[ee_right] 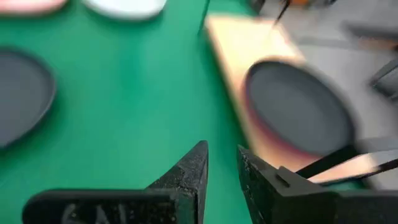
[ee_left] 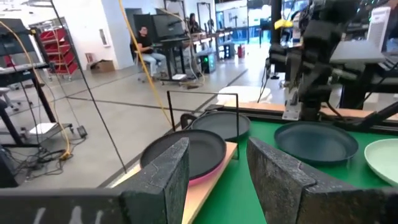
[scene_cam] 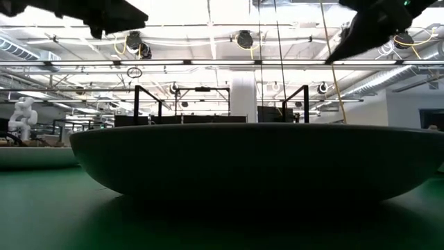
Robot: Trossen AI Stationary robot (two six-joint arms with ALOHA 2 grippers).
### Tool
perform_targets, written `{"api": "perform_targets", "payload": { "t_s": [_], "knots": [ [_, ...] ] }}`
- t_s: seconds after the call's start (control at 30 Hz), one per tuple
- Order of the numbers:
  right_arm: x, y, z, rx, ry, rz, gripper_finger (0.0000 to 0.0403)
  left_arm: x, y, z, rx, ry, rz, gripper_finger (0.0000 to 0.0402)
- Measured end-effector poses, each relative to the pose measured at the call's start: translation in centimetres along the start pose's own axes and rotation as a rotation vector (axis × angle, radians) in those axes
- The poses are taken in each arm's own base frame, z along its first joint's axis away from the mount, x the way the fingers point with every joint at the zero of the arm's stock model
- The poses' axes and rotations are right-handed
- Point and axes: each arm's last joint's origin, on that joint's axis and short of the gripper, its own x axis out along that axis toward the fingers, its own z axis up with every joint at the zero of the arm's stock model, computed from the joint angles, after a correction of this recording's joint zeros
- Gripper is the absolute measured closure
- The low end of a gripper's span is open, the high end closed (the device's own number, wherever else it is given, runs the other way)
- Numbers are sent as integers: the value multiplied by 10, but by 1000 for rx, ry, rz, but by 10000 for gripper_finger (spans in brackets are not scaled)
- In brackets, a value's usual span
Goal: Place and stack plates onto a shelf
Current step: Stack the dark green plate on top of the black plate on the shelf
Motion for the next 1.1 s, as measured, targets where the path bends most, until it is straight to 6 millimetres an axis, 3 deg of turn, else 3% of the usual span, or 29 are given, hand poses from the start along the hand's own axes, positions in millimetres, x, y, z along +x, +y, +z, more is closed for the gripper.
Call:
{"api": "perform_targets", "payload": {
  "t_s": [0.23, 0.57, 1.1],
  "knots": [
    [27, 4, -13, 32, 232, 31, 332, -1, 0, -19, -32, 5, 2, 236],
    [56, -22, -48, 107, 535, -236, 332, -1, 0, -23, -35, 26, 5, 236],
    [86, -71, -82, 207, 678, -388, 332, -1, 0, -21, 34, 8, 5, 236]
  ]
}}
